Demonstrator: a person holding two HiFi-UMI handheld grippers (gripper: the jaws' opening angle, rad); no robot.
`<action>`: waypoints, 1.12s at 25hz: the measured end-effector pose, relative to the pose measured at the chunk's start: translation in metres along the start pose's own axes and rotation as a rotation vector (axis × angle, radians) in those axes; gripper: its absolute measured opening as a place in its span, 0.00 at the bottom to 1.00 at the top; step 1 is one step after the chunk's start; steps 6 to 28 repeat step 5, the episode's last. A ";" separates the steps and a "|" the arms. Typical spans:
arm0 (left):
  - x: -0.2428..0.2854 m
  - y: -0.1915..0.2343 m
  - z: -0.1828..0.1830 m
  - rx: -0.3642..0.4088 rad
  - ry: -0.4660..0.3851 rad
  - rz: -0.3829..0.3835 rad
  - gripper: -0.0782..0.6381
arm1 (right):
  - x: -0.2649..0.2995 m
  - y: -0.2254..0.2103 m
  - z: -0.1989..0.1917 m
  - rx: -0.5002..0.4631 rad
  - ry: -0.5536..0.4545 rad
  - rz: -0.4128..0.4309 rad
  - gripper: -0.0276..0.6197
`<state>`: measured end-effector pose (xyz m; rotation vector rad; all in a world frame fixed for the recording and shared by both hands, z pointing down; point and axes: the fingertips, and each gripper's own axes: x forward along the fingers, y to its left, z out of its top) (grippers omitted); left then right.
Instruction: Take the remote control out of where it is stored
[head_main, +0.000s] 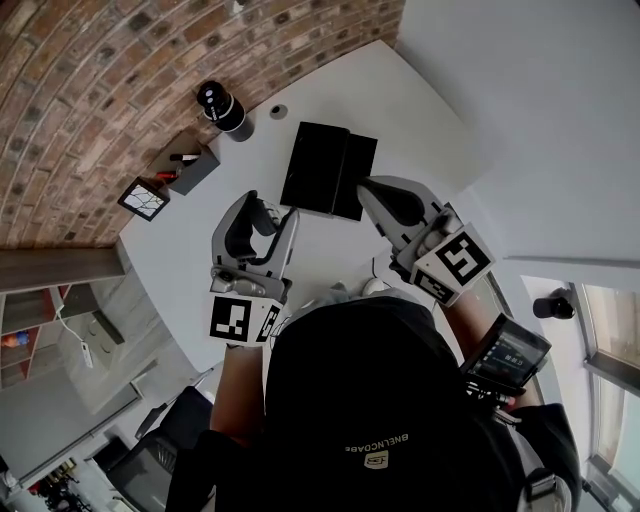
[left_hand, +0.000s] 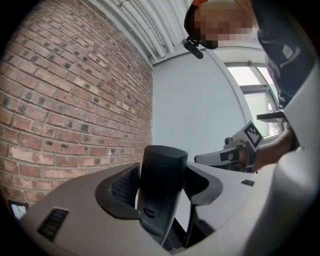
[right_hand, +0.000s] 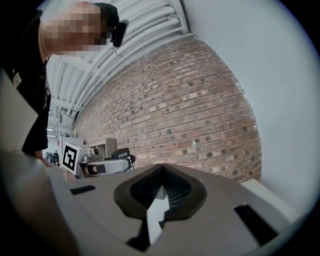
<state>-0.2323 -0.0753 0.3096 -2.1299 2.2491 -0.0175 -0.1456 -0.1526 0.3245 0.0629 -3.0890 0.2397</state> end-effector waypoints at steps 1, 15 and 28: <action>0.001 -0.002 0.000 0.000 -0.001 -0.004 0.46 | -0.001 -0.001 0.000 0.002 -0.002 -0.002 0.05; 0.005 -0.005 0.000 0.000 -0.003 -0.018 0.46 | -0.003 -0.003 0.001 0.013 -0.006 -0.011 0.05; 0.005 -0.005 0.000 0.000 -0.003 -0.018 0.46 | -0.003 -0.003 0.001 0.013 -0.006 -0.011 0.05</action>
